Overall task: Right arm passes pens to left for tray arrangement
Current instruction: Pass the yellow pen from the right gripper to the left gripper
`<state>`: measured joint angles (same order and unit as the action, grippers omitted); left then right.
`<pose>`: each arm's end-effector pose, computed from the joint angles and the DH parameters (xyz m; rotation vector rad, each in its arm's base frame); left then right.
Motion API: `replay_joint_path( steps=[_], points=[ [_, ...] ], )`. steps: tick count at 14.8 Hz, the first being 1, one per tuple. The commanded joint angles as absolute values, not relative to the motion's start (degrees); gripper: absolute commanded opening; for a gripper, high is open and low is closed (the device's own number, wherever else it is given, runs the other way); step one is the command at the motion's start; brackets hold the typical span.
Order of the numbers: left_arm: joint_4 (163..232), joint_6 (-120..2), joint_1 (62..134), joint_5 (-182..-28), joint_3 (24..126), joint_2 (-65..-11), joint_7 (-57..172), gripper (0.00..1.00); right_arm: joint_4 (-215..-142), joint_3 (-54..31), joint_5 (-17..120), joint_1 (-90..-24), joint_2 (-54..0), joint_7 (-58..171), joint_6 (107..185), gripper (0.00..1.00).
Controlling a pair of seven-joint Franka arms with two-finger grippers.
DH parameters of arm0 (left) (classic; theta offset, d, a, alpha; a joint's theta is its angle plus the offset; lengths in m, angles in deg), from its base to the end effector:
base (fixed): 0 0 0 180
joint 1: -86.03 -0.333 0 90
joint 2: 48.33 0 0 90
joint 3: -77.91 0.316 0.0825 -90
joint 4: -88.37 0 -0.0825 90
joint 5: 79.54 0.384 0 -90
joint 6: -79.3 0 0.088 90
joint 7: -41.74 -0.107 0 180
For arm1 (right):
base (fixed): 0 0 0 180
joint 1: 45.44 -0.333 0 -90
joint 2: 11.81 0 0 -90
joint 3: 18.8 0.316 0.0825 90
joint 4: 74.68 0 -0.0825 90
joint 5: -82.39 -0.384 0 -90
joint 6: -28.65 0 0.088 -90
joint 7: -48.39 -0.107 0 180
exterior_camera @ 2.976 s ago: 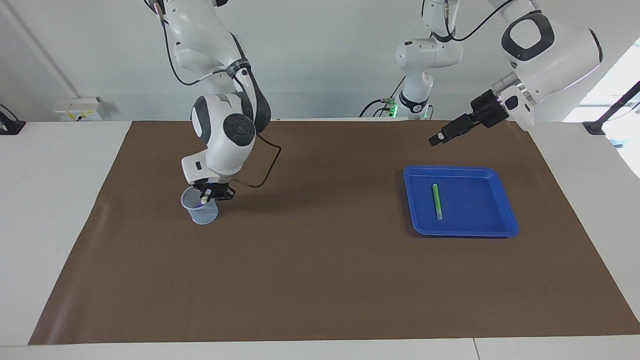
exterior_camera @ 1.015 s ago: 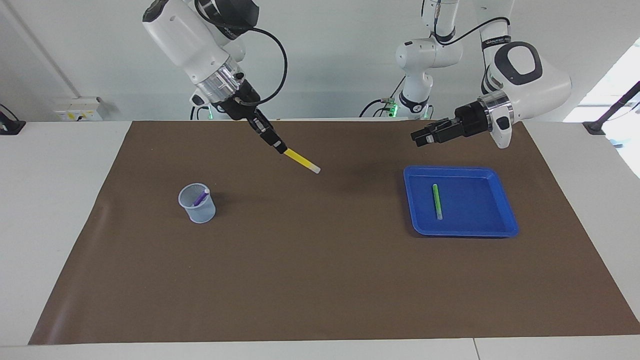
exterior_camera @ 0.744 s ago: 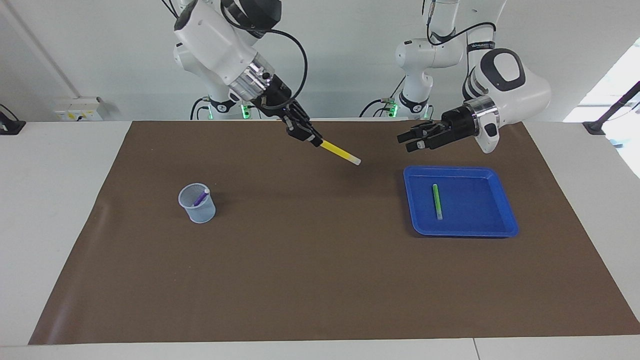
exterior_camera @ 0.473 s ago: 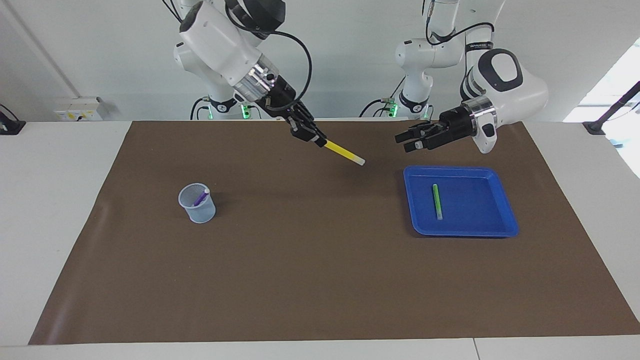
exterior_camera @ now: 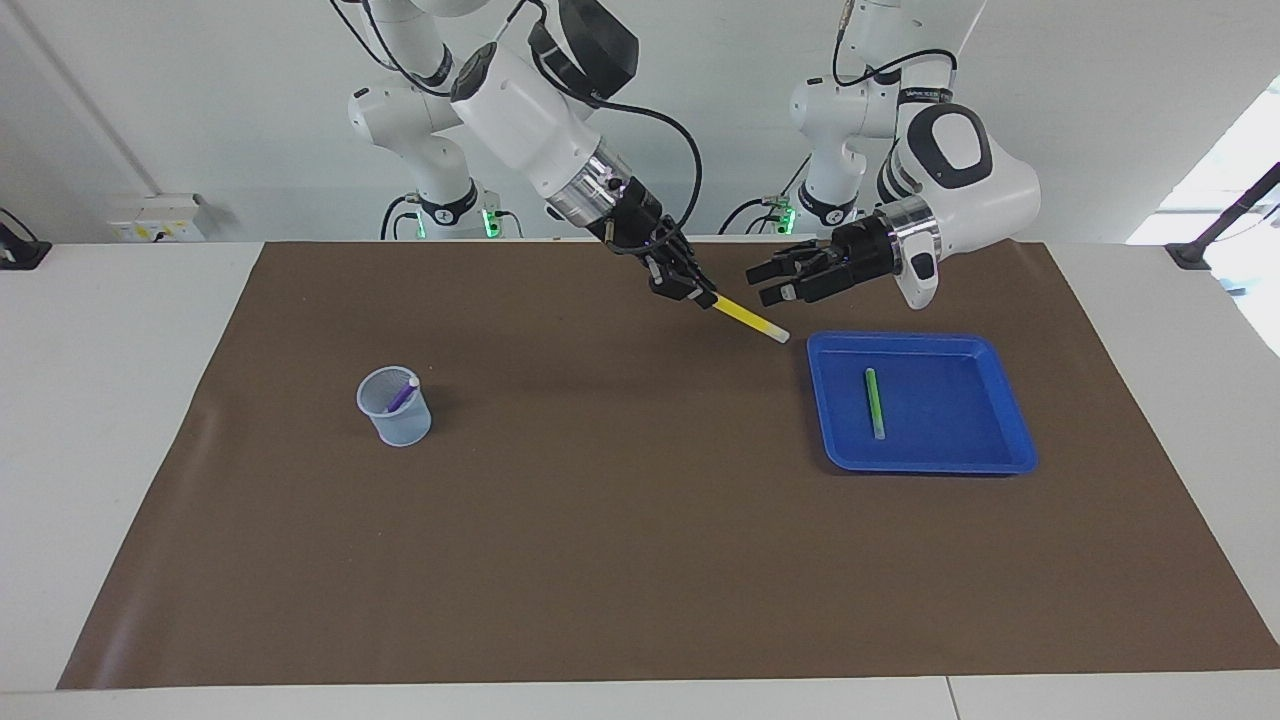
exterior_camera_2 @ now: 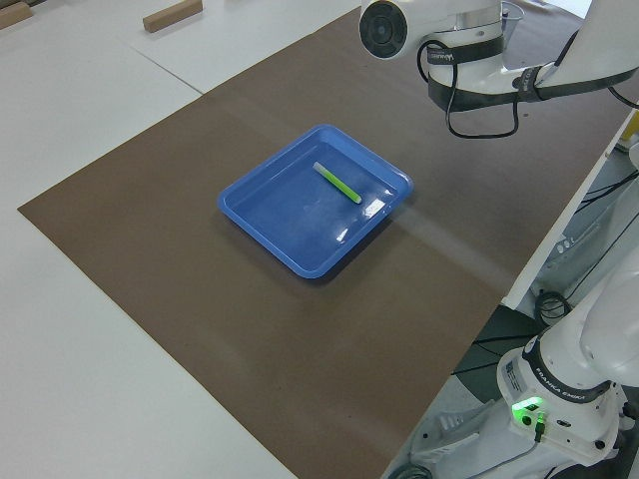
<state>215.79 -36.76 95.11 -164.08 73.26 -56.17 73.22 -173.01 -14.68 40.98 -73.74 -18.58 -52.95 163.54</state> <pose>0.4916 -0.1802 0.4716 1.6311 1.0121 -0.5864 0.5381 0.3497 0.5711 -1.6731 1.7092 0.4963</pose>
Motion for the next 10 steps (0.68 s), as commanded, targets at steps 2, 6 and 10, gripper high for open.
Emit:
replay_joint_path(
  steps=[2,6,10],
  points=[
    [218.10,-39.26,95.26,-166.64,73.60,-57.82,73.82,0.84,-171.27,-14.76,40.12,-75.58,-19.55,-54.36,163.39,0.00],
    [217.92,-38.83,94.11,-167.70,73.60,-57.82,73.82,0.80,-171.63,-14.76,40.64,-76.47,-19.46,-54.62,163.12,0.00],
    [217.92,-35.84,92.10,-167.52,73.78,-57.99,73.47,0.78,-171.63,-14.76,40.73,-76.47,-19.46,-54.62,163.21,0.00]
  ],
)
